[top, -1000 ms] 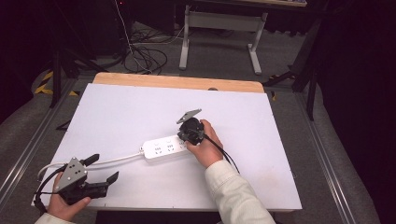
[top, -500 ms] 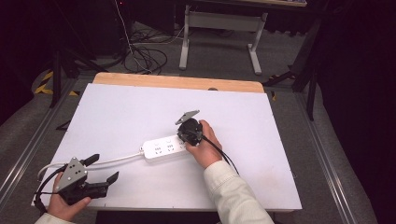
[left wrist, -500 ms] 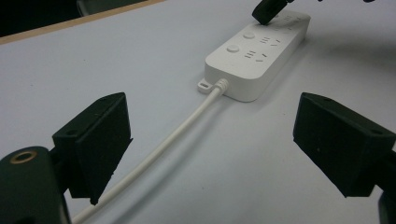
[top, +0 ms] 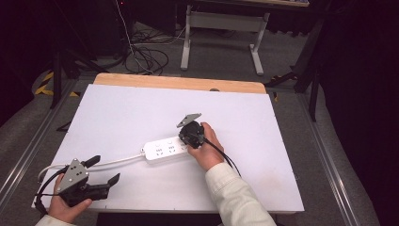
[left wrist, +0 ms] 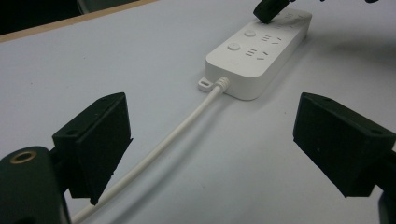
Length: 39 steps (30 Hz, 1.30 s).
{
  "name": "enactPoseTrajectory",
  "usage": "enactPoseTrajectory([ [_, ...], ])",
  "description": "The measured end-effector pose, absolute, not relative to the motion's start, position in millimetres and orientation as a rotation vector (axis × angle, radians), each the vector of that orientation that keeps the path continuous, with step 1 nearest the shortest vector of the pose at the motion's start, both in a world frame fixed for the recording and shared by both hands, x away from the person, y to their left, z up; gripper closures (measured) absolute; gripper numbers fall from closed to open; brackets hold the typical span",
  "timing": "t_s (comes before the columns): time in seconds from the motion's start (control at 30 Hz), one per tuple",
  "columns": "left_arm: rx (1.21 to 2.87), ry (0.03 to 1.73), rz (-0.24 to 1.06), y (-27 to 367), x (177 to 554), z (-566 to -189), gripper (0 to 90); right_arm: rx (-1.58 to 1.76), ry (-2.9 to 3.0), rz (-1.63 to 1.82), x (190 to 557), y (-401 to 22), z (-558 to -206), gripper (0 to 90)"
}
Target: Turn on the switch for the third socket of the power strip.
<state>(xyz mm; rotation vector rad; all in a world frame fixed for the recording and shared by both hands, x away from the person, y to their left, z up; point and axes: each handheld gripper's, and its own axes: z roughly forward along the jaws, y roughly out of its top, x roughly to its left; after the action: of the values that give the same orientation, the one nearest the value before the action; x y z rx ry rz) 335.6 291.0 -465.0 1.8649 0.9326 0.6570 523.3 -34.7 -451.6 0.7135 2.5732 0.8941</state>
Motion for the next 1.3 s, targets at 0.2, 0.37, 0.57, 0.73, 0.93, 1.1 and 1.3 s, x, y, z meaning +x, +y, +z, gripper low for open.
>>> enactPoseTrajectory([
  [0.2,1.869,0.935,0.654,291,336,-465,11.8,0.69,2.564,0.886,520,-33,-453,90.0],
  [0.37,1.866,0.938,0.657,291,336,-465,11.8,0.697,2.565,0.901,520,-35,-453,90.0],
  [0.57,1.863,0.947,0.649,291,336,-466,11.8,0.697,2.567,0.891,523,-36,-441,90.0],
  [0.73,1.86,0.948,0.654,291,336,-465,11.8,0.691,2.555,0.944,517,-37,-430,90.0],
  [0.93,1.859,0.951,0.652,292,336,-465,11.8,0.665,2.536,1.002,509,-38,-419,90.0],
  [1.1,1.866,0.954,0.647,292,336,-465,12.3,0.656,2.513,1.063,503,-41,-406,90.0],
  [1.3,1.869,0.957,0.639,291,335,-464,12.5,0.646,2.494,1.082,500,-45,-400,90.0],
])
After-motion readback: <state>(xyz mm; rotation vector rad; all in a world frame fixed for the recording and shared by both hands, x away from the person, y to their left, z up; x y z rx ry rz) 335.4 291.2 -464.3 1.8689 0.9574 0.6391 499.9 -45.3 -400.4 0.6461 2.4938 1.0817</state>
